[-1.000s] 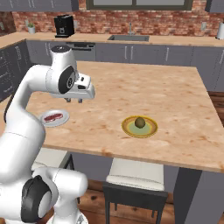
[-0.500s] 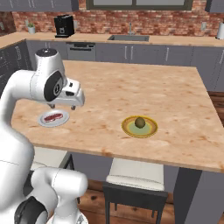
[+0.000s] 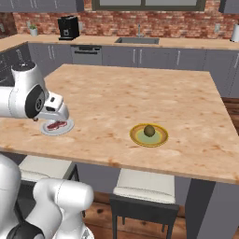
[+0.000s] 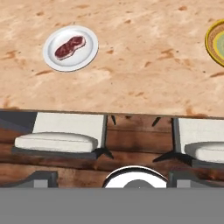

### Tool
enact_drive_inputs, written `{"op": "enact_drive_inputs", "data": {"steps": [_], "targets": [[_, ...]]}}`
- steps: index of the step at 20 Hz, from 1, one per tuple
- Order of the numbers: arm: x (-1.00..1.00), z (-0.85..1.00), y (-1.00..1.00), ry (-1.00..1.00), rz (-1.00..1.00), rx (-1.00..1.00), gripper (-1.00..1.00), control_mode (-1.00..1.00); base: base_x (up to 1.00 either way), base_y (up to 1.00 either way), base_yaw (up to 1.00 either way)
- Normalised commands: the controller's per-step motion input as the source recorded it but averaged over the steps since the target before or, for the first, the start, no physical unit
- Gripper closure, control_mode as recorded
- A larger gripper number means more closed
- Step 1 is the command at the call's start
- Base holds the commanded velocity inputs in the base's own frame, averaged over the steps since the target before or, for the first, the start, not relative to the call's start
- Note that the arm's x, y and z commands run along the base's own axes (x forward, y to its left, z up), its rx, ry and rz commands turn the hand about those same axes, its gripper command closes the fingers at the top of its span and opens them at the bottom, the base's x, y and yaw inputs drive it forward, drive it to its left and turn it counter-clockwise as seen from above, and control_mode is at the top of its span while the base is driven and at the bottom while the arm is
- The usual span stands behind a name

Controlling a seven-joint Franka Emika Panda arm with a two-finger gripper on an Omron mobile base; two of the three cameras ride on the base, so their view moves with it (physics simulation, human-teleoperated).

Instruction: Transport the steak and potato to the fridge. Place the steak on the rack containing meat and place the potato on the rack containing the vegetable, ensuring meats and vegetables are on different racks.

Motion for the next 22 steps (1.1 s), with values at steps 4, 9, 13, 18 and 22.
{"op": "enact_drive_inputs", "data": {"steps": [4, 9, 13, 18, 22], "targets": [[0.17, -0.46, 0.79, 0.16, -0.16, 0.02, -1.0, -1.0, 0.0, 0.0, 0.0], [0.34, -0.36, 0.41, 0.15, -0.15, 0.06, -1.0, -1.0, 0.0, 0.0, 0.0], [0.49, -0.3, 0.13, 0.07, -0.01, 0.06, -1.0, -1.0, 0.0, 0.0, 0.0], [0.65, -0.3, 0.23, 0.09, -0.04, 0.01, -1.0, -1.0, 0.0, 0.0, 0.0], [0.61, -0.27, 0.42, 0.11, -0.12, -0.07, -1.0, -1.0, 0.0, 0.0, 0.0]]}}
